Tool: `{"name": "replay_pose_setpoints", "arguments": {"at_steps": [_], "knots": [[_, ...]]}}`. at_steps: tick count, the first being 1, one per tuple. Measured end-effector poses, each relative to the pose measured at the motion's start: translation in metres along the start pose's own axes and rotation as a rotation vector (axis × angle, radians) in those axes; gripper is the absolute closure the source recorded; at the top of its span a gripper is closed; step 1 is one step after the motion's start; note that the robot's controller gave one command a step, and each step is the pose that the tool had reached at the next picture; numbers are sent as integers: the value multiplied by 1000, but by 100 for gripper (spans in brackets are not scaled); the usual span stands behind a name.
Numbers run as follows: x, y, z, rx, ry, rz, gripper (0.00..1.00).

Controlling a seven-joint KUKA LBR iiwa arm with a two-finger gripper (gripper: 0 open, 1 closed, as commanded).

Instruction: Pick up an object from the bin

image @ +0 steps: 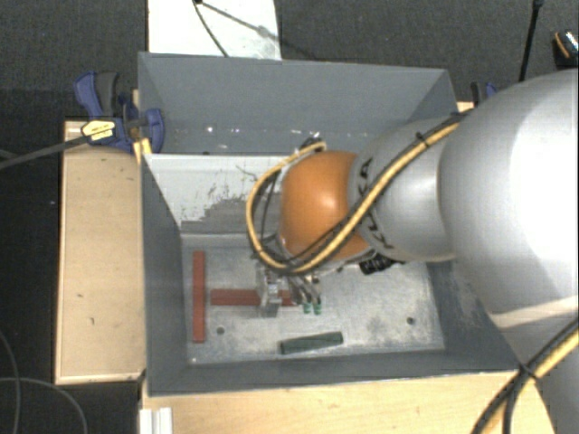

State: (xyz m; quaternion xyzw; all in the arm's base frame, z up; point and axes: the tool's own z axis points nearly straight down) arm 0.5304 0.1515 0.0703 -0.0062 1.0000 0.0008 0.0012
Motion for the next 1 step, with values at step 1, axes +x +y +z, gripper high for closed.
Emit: {"name": "replay_pose_setpoints", "arguments": {"at_steps": [1], "knots": [[3, -15, -145, 0, -7, -81, 100]]}}
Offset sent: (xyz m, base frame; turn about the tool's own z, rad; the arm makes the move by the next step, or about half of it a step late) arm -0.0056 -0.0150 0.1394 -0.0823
